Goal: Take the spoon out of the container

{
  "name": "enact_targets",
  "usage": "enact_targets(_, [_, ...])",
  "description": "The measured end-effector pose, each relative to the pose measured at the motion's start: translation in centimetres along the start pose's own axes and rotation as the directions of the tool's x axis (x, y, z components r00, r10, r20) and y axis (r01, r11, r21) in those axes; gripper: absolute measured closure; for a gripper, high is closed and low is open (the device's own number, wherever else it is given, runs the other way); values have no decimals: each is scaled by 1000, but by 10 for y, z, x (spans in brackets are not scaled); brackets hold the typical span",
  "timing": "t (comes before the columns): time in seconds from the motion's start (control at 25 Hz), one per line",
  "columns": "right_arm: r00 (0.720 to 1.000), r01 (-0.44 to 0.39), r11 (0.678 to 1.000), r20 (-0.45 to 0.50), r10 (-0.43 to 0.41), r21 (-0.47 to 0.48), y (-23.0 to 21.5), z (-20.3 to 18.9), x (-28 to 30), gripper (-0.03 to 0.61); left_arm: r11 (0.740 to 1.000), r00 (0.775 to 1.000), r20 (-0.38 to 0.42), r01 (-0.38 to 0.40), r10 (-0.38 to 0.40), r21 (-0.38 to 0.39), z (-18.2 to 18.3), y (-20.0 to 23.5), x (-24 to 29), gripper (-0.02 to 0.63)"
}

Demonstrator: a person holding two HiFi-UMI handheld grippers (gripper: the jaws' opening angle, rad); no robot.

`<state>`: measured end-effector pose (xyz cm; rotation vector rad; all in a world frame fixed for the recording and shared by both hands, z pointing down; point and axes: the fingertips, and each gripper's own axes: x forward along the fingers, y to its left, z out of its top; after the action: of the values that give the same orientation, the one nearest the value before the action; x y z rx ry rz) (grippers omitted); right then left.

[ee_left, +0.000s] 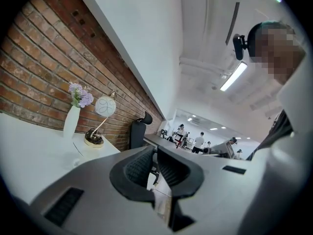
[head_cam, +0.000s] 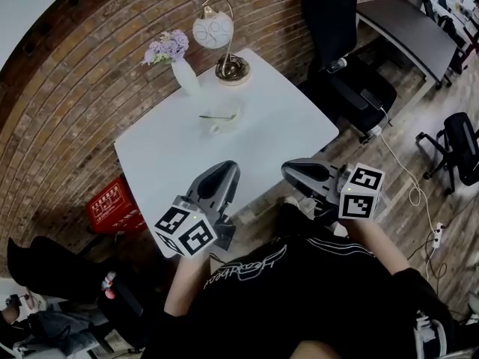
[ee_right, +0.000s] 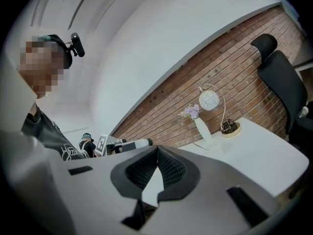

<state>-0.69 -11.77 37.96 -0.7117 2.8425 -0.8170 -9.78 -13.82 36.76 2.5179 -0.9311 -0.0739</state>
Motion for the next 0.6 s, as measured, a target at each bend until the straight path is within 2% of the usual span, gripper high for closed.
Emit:
enact_targets(0.16, [999, -29, 1000, -18, 29, 6, -24, 9, 17, 581, 997, 997, 20, -81, 81, -3, 8, 32, 7, 603])
enact_targets(0.32, [998, -57, 998, -38, 58, 18, -51, 20, 37, 581, 986, 985, 26, -169, 169, 5, 12, 69, 17, 570])
enact_targets(0.48, [995, -73, 997, -65, 75, 30, -82, 31, 54, 581, 971, 971, 22, -239, 240, -25, 15, 105, 33, 515])
enact_targets(0.6, [992, -88, 996, -90, 90, 31, -102, 37, 64, 581, 959, 960, 9, -279, 280, -52, 15, 130, 48, 512])
